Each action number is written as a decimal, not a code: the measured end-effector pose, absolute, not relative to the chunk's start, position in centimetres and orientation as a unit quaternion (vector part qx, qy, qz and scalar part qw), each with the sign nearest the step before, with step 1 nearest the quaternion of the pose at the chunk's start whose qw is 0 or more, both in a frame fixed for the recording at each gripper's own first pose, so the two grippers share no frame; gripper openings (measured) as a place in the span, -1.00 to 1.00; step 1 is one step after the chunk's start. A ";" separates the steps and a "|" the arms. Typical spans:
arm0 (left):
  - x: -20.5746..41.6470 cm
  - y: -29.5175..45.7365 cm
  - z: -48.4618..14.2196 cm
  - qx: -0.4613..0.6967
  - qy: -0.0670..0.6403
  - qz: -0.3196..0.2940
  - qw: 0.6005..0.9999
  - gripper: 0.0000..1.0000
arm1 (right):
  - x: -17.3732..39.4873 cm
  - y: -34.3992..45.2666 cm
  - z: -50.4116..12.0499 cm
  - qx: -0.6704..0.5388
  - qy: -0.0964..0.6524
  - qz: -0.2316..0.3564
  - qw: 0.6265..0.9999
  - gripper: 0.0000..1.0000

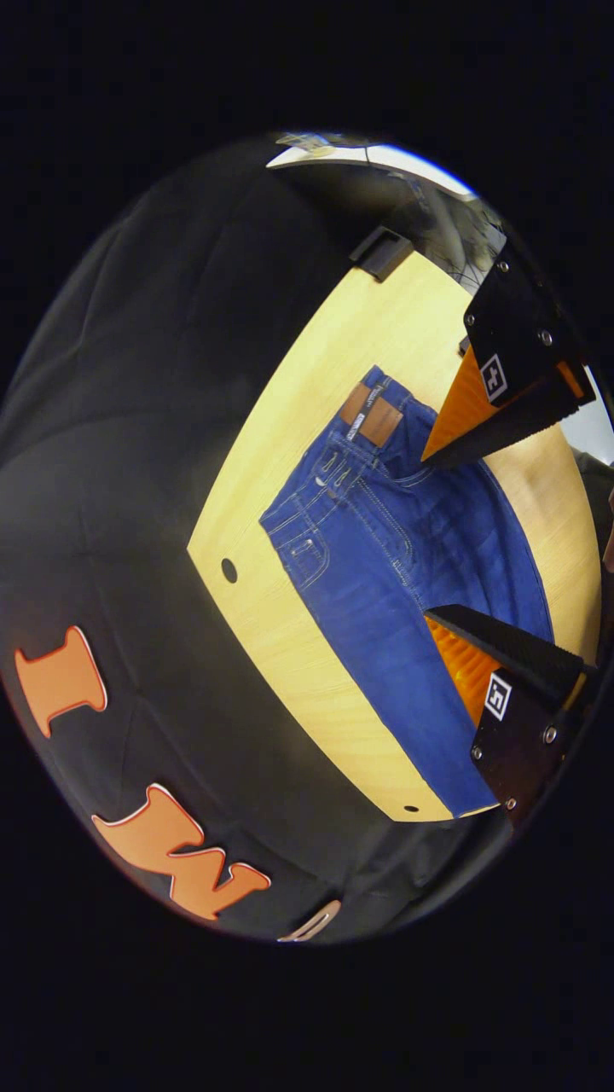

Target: Grasp the waist and the cuffs of the jeans and fold them to make the two legs overlap; first hold the waist and fold one-third of the jeans toward the cuffs, then hold the cuffs and fold the remaining one-third in the same direction to finish folding.

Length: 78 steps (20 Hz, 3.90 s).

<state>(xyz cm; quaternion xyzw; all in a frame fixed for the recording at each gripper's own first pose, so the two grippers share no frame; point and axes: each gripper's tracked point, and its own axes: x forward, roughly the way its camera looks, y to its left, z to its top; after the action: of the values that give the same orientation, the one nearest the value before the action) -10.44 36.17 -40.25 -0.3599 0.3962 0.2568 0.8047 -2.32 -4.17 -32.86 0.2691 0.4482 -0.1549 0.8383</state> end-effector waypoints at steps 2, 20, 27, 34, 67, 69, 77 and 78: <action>-11.5 36.3 -42.6 -0.391 0.409 0.260 0.782 0.96 | -2.4 -3.6 -33.2 0.284 0.453 -0.157 0.830 0.98; -11.3 37.8 -49.3 -0.512 0.383 0.217 0.738 0.79 | -5.6 -1.9 -35.2 0.391 0.444 -0.200 0.782 0.98; -10.6 37.7 -51.5 -0.508 0.379 0.253 0.731 -0.93 | -6.3 -7.1 -37.7 0.418 0.441 -0.228 0.761 0.98; -9.3 38.0 -51.0 -0.482 0.375 0.271 0.744 -0.99 | -4.1 -11.7 -42.8 0.454 0.448 -0.262 0.724 0.98; 2.5 37.2 -43.3 -0.423 0.440 0.240 0.755 -0.99 | 1.7 -11.4 -42.6 0.563 0.485 -0.310 0.593 -0.86; 4.6 37.4 -44.5 -0.407 0.467 0.234 0.749 -0.99 | 3.2 -11.5 -42.2 0.561 0.484 -0.315 0.593 -0.86; 11.2 38.0 -49.0 -0.349 0.537 0.216 0.737 -0.99 | 10.9 -10.3 -43.0 0.543 0.515 -0.306 0.589 -0.86; 11.9 38.2 -48.8 -0.340 0.542 0.214 0.738 -0.99 | 12.1 -10.1 -43.3 0.543 0.519 -0.303 0.587 -0.87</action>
<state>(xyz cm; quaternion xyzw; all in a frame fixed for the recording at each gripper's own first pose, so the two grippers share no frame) 11.94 38.21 -48.83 -0.3399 0.5424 0.2138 0.7379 12.10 -10.14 -43.30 0.5430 0.5187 -0.3031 0.5867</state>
